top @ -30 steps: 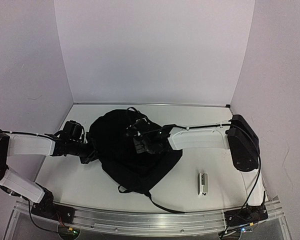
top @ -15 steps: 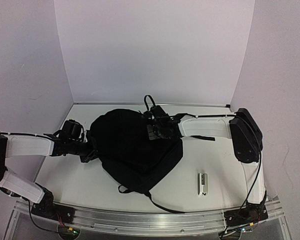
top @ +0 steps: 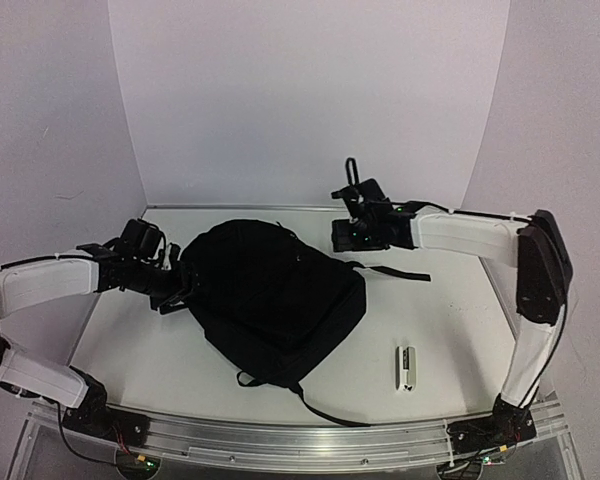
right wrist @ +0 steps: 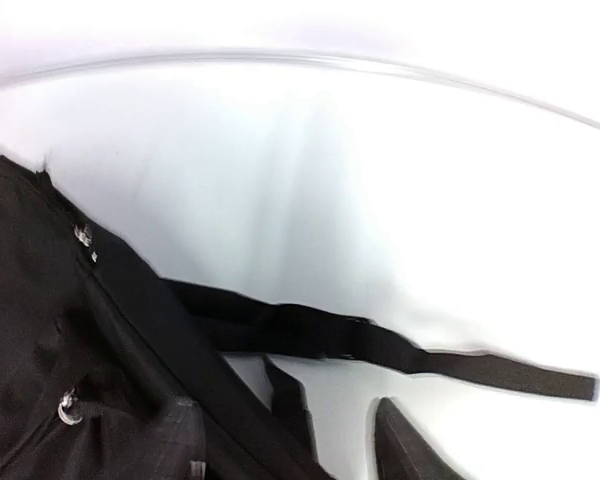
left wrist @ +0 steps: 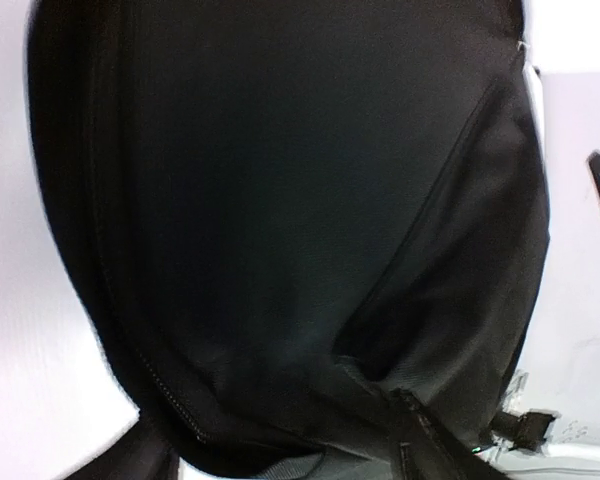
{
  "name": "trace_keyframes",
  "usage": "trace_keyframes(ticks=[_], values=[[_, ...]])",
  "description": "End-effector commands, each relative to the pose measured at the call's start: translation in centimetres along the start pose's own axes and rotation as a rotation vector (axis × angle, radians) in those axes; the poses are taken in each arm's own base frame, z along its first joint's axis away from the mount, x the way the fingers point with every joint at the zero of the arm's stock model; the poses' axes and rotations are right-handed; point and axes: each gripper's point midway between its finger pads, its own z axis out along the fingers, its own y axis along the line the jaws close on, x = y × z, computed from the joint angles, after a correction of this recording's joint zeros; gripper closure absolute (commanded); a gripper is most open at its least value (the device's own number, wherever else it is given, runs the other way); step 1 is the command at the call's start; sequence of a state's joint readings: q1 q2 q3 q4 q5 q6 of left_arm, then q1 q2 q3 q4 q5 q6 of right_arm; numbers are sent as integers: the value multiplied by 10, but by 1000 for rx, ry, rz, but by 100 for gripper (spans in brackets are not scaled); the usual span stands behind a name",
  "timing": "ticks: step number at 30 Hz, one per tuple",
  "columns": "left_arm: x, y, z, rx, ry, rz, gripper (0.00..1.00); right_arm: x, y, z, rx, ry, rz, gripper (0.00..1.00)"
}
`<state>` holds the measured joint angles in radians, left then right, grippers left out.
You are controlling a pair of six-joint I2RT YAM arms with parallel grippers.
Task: Pack the student bag
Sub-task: Unzip the student bag at the center of the board.
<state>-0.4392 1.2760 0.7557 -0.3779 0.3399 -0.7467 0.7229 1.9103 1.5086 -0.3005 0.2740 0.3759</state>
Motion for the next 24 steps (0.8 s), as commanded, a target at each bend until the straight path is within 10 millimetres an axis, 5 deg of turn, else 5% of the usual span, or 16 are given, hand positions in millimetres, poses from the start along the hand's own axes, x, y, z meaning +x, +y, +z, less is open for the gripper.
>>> trace_keyframes(ticks=[1, 5, 11, 16, 19, 24], values=[[-40, 9, -33, -174, -124, 104, 13, -9, 4, -59, -110, -30, 95, 23], [-75, 22, -34, -247, -163, 82, 5, 19, -4, -69, -139, 33, 180, 13], [-110, 12, -10, -248, -164, 154, 3, 60, -9, -64, -168, 147, 265, 16], [-128, 26, 8, -326, -142, 146, 4, 87, -10, -61, -184, 210, 358, 15], [-132, 34, 19, -354, -118, 138, 14, 102, -2, -57, -243, 238, 413, 19], [-129, 33, 30, -321, -98, 137, 48, 114, 16, -44, -340, 259, 470, 36]])
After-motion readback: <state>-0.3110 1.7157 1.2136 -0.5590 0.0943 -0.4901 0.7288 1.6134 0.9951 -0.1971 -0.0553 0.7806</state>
